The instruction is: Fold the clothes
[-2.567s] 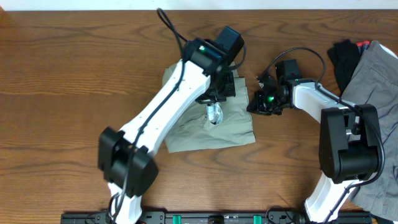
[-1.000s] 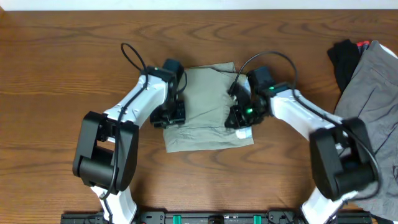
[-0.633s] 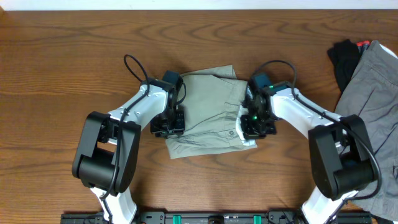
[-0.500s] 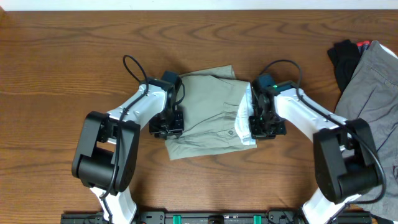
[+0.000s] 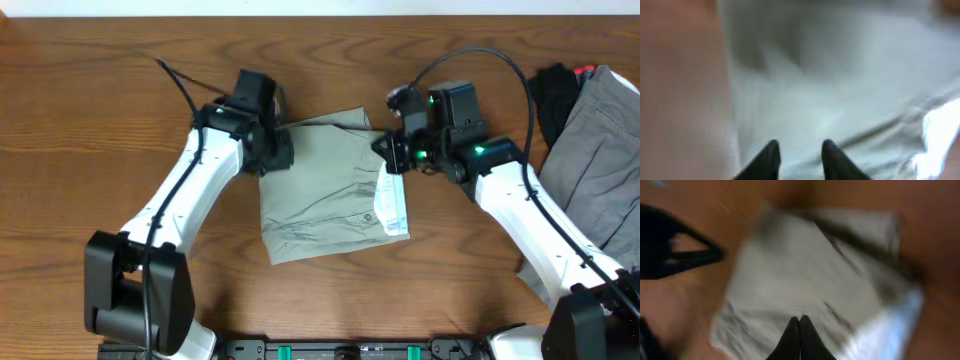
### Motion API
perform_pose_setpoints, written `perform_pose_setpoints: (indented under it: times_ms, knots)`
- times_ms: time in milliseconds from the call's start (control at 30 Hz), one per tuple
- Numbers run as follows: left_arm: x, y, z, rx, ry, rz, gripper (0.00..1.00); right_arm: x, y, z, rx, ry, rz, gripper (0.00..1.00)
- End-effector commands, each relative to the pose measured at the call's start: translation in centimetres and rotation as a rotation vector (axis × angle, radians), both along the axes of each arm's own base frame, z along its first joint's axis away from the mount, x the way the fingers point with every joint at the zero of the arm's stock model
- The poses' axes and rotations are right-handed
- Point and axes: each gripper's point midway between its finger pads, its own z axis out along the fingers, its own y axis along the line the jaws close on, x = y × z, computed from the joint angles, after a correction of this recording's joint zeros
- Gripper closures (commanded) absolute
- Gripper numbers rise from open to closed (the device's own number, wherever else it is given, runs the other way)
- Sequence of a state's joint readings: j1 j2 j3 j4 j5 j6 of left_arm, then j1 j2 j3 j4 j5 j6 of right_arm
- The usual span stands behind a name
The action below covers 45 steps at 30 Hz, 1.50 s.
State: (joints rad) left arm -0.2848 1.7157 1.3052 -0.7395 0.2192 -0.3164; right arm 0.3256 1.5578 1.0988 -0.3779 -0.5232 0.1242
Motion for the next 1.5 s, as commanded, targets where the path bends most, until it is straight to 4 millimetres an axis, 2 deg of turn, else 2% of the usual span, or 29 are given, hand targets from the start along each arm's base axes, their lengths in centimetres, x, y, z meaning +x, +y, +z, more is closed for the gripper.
perform_pose_setpoints:
  times_ms: [0,167,267,333,400,433,533,700,767,833,867,933,967,1033,1167,1233,1267,1367,1467]
  knots:
    - [1.3,0.1,-1.0,0.025,-0.042,-0.042,0.75,0.0,2.4,-1.0,0.076,0.038,0.054,0.99]
    - [2.4,-0.1,-4.2,0.044,-0.029,-0.053,0.8,2.2,3.6,-5.5,0.104,0.109,0.005,0.99]
    - [2.3,0.0,-6.4,0.06,0.014,-0.069,0.81,3.0,3.9,-8.6,0.098,0.142,-0.005,0.99]
    - [1.9,0.1,-8.0,0.075,0.049,-0.089,0.81,3.7,3.3,-10.5,0.066,0.151,-0.037,0.99]
    - [1.3,0.3,-9.5,0.093,0.09,-0.121,0.81,4.7,1.5,-12.7,-0.012,0.156,-0.118,0.99]
    - [0.9,0.4,-10.0,0.101,0.109,-0.133,0.85,5.2,0.4,-13.5,-0.049,0.159,-0.158,0.99]
    - [-0.1,1.6,-11.4,0.163,0.171,-0.135,0.87,6.4,-4.0,-15.2,-0.167,0.17,-0.304,0.99]
    - [-1.2,4.5,-11.5,0.301,0.213,-0.136,0.87,5.9,-10.1,-16.9,-0.272,0.263,-0.446,0.99]
    - [-1.4,5.1,-10.8,0.31,0.224,-0.139,0.88,5.2,-11.8,-17.2,-0.28,0.314,-0.475,0.99]
    - [-1.7,5.6,-9.5,0.309,0.231,-0.127,0.87,4.4,-12.9,-17.1,-0.265,0.366,-0.489,0.99]
    - [-1.8,5.8,-8.6,0.307,0.234,-0.112,0.79,4.0,-13.5,-16.8,-0.254,0.386,-0.492,0.99]
    - [-2.4,6.3,-6.7,0.3,0.243,-0.059,0.44,3.3,-14.2,-15.6,-0.226,0.406,-0.475,0.99]
    - [-2.6,6.6,-5.8,0.297,0.244,-0.042,0.36,3.1,-14.3,-14.9,-0.206,0.409,-0.462,0.98]
    - [-3.3,7.4,-3.8,0.291,0.238,-0.011,0.27,2.5,-14.2,-13.0,-0.151,0.405,-0.422,0.93]
    - [-4.6,9.0,-0.4,0.27,0.21,0.068,0.18,1.5,-13.2,-8.9,-0.064,0.354,-0.328,0.78]
    - [-5.2,9.7,1.0,0.251,0.202,0.127,0.05,0.8,-12.7,-6.9,-0.041,0.322,-0.288,0.73]
    - [-5.5,9.6,1.6,0.205,0.202,0.14,0.03,0.3,-12.5,-5.8,-0.032,0.311,-0.28,0.7]
    - [-6.2,8.7,1.8,0.077,0.235,0.153,0.02,-0.8,-12.2,-3.7,-0.032,0.288,-0.27,0.68]
    - [-7.0,8.1,0.4,-0.017,0.291,0.167,0.01,-1.8,-12.0,-2.1,-0.035,0.26,-0.256,0.67]
